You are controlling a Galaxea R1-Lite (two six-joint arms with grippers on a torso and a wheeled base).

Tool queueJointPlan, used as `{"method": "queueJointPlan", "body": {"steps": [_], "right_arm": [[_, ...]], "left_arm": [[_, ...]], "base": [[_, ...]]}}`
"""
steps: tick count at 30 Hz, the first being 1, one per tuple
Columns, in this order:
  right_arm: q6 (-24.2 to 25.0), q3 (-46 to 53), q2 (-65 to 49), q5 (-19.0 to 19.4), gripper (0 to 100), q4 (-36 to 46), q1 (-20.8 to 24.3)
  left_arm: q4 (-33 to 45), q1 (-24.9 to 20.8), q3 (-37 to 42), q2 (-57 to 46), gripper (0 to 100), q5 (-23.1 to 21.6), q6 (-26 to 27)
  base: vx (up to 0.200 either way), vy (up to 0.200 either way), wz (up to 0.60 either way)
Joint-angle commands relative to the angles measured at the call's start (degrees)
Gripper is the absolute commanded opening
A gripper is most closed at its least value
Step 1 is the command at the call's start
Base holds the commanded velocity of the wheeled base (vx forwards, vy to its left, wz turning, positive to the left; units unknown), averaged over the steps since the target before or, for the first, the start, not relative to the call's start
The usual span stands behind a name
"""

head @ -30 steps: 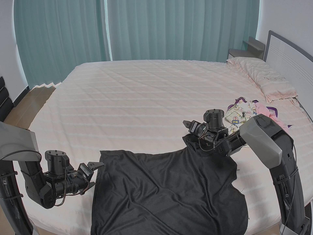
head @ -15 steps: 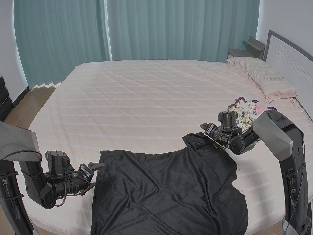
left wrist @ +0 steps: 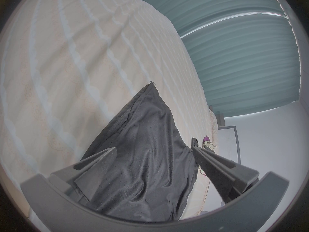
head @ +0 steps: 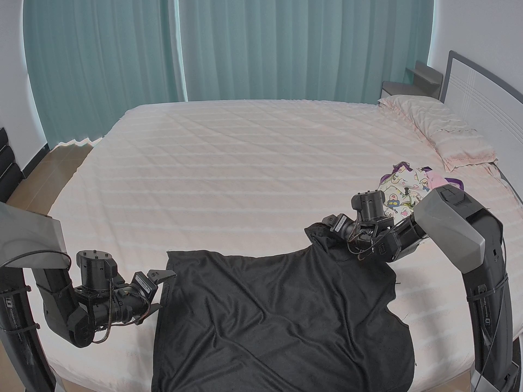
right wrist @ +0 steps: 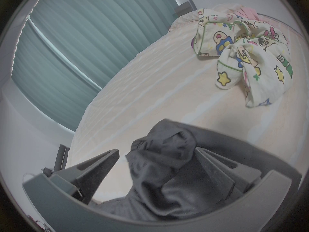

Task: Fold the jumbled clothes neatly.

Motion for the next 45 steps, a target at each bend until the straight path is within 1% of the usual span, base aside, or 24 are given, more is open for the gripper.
{"method": "queueJointPlan", "body": {"steps": [1, 4, 5, 7, 8, 9, 11, 12, 15, 21, 25, 29, 31, 33, 34, 37, 38, 39, 40, 41, 45], "right_arm": [[0.1, -0.6, 0.9, 0.0, 100, -0.2, 0.1], [1.0, -2.4, 2.0, 0.0, 100, -0.5, -0.2], [1.7, -3.2, 2.4, 0.0, 100, -0.7, -0.2], [4.6, -5.6, 3.1, -0.4, 100, -0.9, -0.2], [4.6, -5.6, 3.1, -0.4, 100, -0.9, -0.2], [6.2, -6.6, 3.0, -0.5, 100, -1.0, -0.3], [7.1, -7.4, 2.9, -0.4, 100, -1.3, -0.4], [7.8, -9.4, 3.0, -0.4, 100, -2.8, -0.6], [8.1, -12.0, 3.4, -0.4, 100, -5.6, -1.3], [7.8, -9.0, 2.1, -0.5, 100, -5.4, -1.7], [6.4, -6.4, 0.5, -0.5, 100, -5.2, -2.7], [1.6, -0.8, -0.9, -0.5, 100, -5.7, -3.9], [0.7, 0.2, -1.2, -0.5, 100, -5.7, -4.2], [-2.1, 3.5, -2.7, 0.0, 100, -6.0, -5.7], [-2.1, 3.5, -2.7, 0.0, 100, -6.0, -5.7], [-3.2, 8.6, -5.2, 1.5, 100, -7.1, -7.7], [-3.2, 8.6, -5.2, 1.5, 100, -7.1, -7.7], [-3.4, 11.8, -6.6, 2.3, 100, -8.3, -8.6], [-3.4, 11.8, -6.6, 2.3, 100, -8.3, -8.6], [-3.5, 14.3, -7.5, 2.9, 100, -9.7, -9.3], [-3.9, 18.7, -8.6, 3.6, 100, -12.3, -10.1]], "left_arm": [[0.0, -0.1, -1.0, 0.5, 100, 0.0, -0.1], [0.0, -0.1, -1.3, 0.6, 100, 0.1, -0.7], [0.0, -0.1, -1.4, 0.6, 100, 0.1, -1.1], [0.0, -0.1, -1.7, 0.3, 100, 0.1, -2.5], [0.0, -0.1, -1.7, 0.3, 100, 0.1, -2.5], [0.0, -0.1, -1.8, 0.2, 100, 0.1, -2.9], [0.0, -0.1, -1.9, 0.2, 100, 0.1, -3.0], [0.0, -0.1, -2.0, 0.2, 100, 0.1, -3.0], [0.0, -0.1, -1.8, 0.1, 100, 0.1, -3.2], [0.0, -0.1, -1.7, 0.1, 100, 0.2, -3.2], [0.0, -0.1, -1.5, 0.1, 100, 0.3, -3.2], [0.0, -0.1, -1.2, -0.1, 100, 0.3, -4.2], [0.0, 0.0, -1.2, -0.1, 100, 0.3, -4.6], [0.0, -0.1, -0.6, -0.3, 100, 0.3, -4.8], [0.0, -0.1, -0.6, -0.3, 100, 0.3, -4.8], [0.0, -0.1, 0.9, -1.0, 100, 0.2, -4.6], [0.0, -0.1, 1.4, -1.2, 100, 0.1, -4.7], [0.0, -0.1, 1.8, -1.5, 100, 0.1, -4.7], [0.0, -0.1, 1.8, -1.5, 100, 0.1, -4.7], [0.0, -0.1, 2.3, -1.9, 100, 0.0, -4.7], [0.0, -0.1, 2.5, -2.0, 100, 0.0, -4.7]], "base": [[0.000, 0.000, 0.00], [0.000, 0.000, 0.00], [0.000, 0.000, 0.00], [0.000, 0.000, 0.00], [0.000, 0.000, 0.00], [0.000, 0.000, 0.00], [0.000, 0.000, 0.00], [0.000, 0.000, 0.00], [0.000, 0.000, 0.00], [0.000, 0.000, 0.00], [0.000, 0.000, 0.00], [0.000, 0.000, 0.00], [0.000, 0.000, 0.00], [0.000, 0.000, 0.00], [0.000, 0.000, 0.00], [0.000, 0.000, 0.00], [0.000, 0.000, 0.00], [0.000, 0.000, 0.00], [0.000, 0.000, 0.00], [0.000, 0.000, 0.00], [0.000, 0.000, 0.00]]}}
